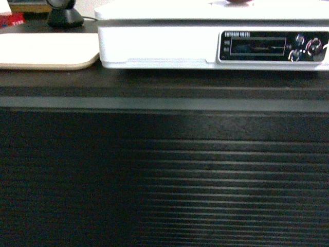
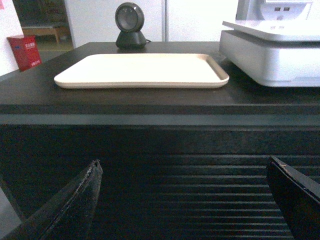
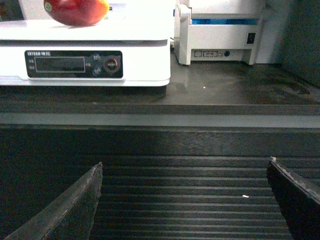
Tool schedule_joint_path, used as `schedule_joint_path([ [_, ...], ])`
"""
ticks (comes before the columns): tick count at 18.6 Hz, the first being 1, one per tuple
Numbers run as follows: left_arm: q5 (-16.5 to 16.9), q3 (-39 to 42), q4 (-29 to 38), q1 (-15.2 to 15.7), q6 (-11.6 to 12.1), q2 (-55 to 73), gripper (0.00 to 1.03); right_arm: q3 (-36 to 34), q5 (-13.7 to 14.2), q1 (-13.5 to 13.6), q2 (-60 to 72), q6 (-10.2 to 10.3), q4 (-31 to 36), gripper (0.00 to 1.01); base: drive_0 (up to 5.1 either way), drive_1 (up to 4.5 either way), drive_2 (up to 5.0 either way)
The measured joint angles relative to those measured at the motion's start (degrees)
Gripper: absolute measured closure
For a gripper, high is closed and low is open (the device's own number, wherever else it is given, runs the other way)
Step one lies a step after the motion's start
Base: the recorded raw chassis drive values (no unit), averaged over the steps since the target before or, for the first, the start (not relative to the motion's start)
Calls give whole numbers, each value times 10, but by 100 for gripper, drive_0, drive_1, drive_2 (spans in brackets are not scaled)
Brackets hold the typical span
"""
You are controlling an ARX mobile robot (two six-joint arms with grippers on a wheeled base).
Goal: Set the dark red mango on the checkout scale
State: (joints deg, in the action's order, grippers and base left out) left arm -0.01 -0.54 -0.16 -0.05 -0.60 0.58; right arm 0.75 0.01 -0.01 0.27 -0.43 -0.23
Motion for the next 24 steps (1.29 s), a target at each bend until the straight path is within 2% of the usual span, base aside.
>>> schedule_joint_path([
  [24,0,0,-1,0,1,0,5,0,0,0,0,0,-1,3,0,0,0],
])
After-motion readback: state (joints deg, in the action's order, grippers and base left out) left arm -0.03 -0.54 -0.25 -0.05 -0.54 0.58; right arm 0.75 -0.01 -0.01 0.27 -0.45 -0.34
